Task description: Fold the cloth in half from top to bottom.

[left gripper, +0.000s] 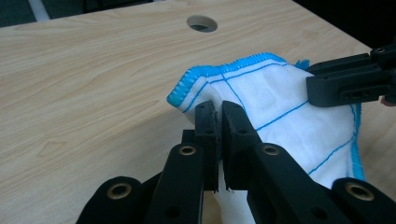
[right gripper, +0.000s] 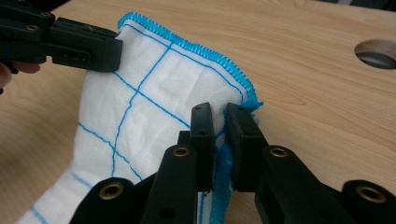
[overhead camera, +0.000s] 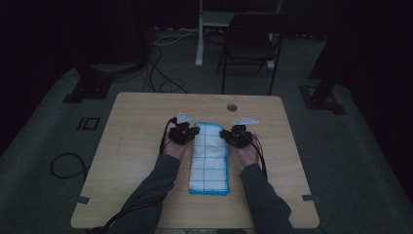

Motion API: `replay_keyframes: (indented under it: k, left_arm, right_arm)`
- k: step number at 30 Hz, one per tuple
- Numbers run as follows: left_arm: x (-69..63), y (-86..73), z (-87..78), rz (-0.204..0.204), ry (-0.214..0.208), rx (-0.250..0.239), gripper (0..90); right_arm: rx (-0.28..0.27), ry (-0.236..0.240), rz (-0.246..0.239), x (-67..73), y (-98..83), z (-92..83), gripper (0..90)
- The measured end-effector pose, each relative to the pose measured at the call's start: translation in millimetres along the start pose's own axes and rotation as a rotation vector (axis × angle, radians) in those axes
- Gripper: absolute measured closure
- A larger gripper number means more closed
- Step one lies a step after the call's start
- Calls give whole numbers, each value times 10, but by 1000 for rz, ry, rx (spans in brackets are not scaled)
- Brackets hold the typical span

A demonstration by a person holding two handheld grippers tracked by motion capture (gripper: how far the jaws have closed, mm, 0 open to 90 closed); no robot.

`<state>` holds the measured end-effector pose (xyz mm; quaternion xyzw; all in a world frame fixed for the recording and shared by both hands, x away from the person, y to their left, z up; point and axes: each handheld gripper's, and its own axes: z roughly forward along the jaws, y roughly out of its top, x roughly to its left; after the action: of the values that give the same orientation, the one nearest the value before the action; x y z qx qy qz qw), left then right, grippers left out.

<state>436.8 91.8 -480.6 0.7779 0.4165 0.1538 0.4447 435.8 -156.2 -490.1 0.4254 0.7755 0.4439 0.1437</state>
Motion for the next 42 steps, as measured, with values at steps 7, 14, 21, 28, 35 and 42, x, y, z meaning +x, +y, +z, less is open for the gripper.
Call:
replay_keyframes:
  k: [7, 14, 21, 28, 35, 42]
  left_arm:
    - [-71, -42, -158, 7, -23, -27, 866]
    - [-138, -108, -296, 9, -45, -53, 865]
    - [-202, -212, -399, 8, -68, -68, 865]
    - [-274, -343, -478, 9, -83, -72, 864]
    - [-322, -399, -523, 21, -90, -67, 863]
    - [-344, -440, -557, 30, -89, -62, 862]
  right_arm:
    - [-25, 7, -24, 111, -35, -140, 823]
    - [-46, 17, -27, 186, -77, -242, 821]
    - [-64, 25, -24, 269, -176, -333, 820]
    - [-66, 28, -29, 353, -321, -390, 819]
    - [-64, 22, -48, 411, -392, -429, 817]
    - [-65, 29, -43, 450, -446, -451, 816]
